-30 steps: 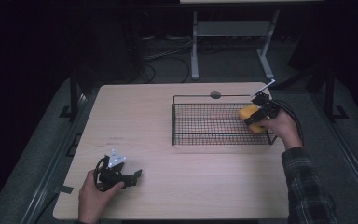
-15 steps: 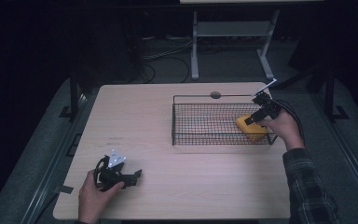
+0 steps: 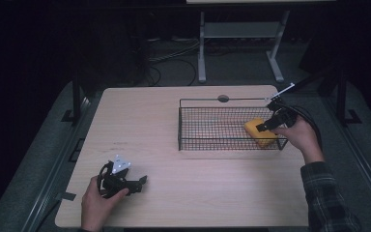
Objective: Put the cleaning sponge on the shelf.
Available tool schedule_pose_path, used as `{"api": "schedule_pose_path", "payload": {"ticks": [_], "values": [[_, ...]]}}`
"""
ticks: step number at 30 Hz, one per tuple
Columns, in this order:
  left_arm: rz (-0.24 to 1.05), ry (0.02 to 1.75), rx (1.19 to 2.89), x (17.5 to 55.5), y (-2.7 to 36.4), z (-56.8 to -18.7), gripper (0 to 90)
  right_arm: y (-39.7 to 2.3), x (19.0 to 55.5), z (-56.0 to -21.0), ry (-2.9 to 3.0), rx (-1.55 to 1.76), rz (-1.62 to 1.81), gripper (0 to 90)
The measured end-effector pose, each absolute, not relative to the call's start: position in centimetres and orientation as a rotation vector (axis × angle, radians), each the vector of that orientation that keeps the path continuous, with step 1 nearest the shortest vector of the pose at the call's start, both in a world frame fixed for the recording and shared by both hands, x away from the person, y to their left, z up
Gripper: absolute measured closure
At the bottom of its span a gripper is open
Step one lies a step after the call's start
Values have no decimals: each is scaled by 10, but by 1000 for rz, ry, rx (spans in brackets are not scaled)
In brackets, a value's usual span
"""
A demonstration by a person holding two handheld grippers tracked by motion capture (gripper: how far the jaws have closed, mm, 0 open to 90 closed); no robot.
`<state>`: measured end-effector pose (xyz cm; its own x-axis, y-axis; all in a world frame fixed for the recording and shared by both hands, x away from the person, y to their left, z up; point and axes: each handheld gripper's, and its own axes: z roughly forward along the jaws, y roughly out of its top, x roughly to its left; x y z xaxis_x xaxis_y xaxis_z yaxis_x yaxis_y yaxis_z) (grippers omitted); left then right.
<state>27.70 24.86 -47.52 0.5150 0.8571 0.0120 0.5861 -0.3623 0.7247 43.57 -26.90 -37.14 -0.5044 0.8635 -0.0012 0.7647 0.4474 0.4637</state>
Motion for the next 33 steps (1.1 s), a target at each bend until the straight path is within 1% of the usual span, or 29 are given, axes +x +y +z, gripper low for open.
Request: {"api": "schedule_pose_path", "payload": {"ticks": [11,23,33], "values": [[518,1172,2083,277,249,-475,129,-273,392,-362,2449,1362,674,171],[518,1172,2084,277,249,-475,128,-280,358,-368,2443,1331,688,172],[518,1172,2084,277,249,-475,129,-278,330,-383,2429,1323,731,169]]}}
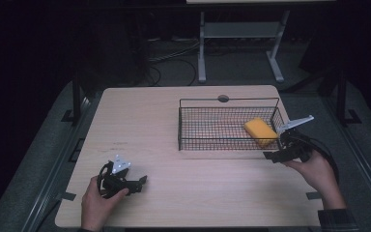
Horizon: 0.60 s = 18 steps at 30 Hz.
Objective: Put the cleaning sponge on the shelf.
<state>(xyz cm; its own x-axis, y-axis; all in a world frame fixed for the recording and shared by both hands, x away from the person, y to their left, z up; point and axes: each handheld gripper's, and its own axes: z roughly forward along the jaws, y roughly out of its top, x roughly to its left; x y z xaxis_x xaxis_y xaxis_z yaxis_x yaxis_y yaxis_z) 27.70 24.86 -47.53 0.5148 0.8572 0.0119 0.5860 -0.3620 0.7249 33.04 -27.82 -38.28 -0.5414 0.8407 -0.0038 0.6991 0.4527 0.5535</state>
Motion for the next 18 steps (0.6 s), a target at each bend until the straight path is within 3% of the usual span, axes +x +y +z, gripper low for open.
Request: {"api": "schedule_pose_path", "payload": {"ticks": [18], "values": [[519,1171,2081,277,249,-475,128,-285,299,-429,2431,1322,784,149]]}}
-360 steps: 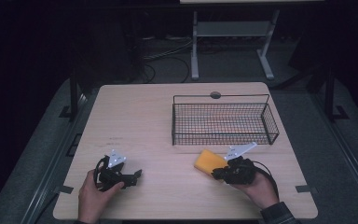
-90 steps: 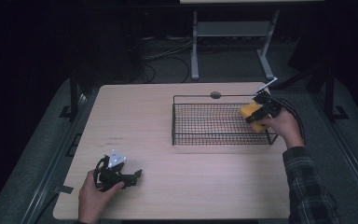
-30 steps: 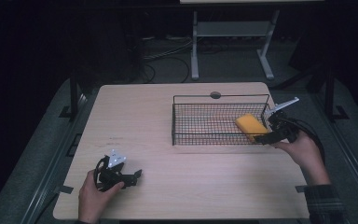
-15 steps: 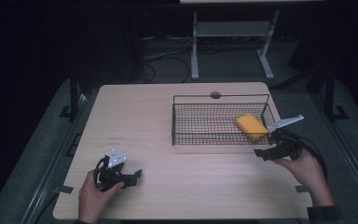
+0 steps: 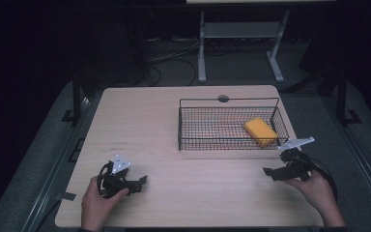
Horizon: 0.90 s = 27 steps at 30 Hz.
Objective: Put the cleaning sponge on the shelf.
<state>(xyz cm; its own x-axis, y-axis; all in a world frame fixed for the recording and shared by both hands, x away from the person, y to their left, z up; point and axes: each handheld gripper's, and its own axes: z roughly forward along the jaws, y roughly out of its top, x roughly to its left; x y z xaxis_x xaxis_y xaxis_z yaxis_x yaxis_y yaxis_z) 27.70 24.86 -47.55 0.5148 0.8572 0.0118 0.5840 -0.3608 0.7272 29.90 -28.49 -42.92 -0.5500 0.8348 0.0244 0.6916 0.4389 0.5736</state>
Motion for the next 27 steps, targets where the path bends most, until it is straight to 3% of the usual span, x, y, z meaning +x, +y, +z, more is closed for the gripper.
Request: {"api": "schedule_pose_path", "payload": {"ticks": [27], "values": [[521,1175,2079,276,249,-475,129,-300,278,-479,2302,1308,925,77]]}}
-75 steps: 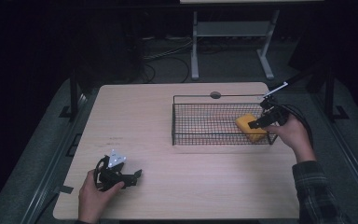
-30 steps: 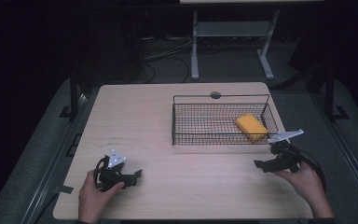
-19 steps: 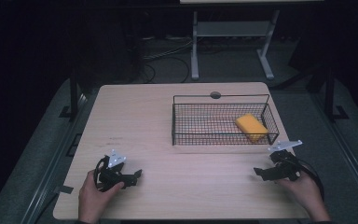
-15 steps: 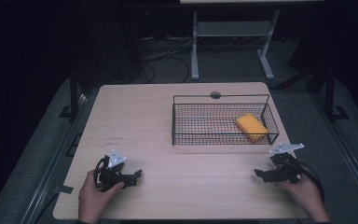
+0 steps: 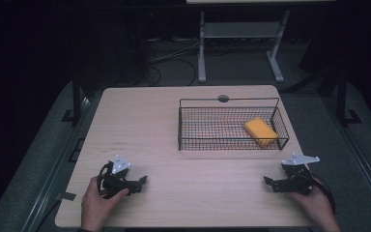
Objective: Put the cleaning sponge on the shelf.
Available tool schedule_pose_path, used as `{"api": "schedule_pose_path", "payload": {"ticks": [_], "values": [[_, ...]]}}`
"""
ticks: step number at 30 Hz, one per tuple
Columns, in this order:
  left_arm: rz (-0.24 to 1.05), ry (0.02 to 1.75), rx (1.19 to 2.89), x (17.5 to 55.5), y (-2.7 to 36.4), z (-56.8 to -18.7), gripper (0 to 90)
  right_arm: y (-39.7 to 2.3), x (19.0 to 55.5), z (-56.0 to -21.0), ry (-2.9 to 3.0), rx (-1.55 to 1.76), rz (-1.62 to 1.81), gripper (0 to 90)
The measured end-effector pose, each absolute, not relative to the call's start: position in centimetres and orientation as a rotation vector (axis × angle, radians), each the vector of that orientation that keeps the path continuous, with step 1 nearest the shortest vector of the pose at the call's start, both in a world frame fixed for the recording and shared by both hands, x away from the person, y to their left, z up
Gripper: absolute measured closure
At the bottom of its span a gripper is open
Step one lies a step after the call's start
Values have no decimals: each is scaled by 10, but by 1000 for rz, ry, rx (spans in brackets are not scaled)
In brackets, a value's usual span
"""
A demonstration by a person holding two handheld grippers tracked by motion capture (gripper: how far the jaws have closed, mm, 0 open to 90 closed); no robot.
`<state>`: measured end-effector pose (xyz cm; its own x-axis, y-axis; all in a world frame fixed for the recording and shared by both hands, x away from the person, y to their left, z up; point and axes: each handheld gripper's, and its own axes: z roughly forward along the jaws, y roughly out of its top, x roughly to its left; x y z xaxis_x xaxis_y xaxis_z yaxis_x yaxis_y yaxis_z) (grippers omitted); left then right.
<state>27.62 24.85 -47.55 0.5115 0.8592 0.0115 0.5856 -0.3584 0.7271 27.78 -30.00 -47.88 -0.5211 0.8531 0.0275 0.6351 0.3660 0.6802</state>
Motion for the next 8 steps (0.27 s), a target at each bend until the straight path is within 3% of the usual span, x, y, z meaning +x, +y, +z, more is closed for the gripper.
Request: {"api": "schedule_pose_path", "payload": {"ticks": [8], "values": [[521,1175,2079,276,248,-475,129,-299,277,-484,2294,1274,966,24]]}}
